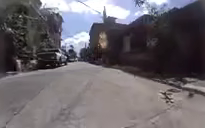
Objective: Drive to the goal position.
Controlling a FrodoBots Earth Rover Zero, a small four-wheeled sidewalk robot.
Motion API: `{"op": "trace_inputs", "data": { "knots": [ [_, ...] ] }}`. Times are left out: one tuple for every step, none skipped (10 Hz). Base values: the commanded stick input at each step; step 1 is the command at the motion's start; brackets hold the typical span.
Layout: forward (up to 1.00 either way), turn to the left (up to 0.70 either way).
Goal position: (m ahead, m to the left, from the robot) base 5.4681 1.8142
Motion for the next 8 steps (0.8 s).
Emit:
{"op": "trace_inputs", "data": {
  "knots": [
    [0.85,0.00],
    [0.85,0.00],
    [0.85,0.00],
    [0.85,0.00],
    [0.85,0.00],
    [0.85,0.00],
    [0.85,0.00],
    [0.85,0.00]
  ]
}}
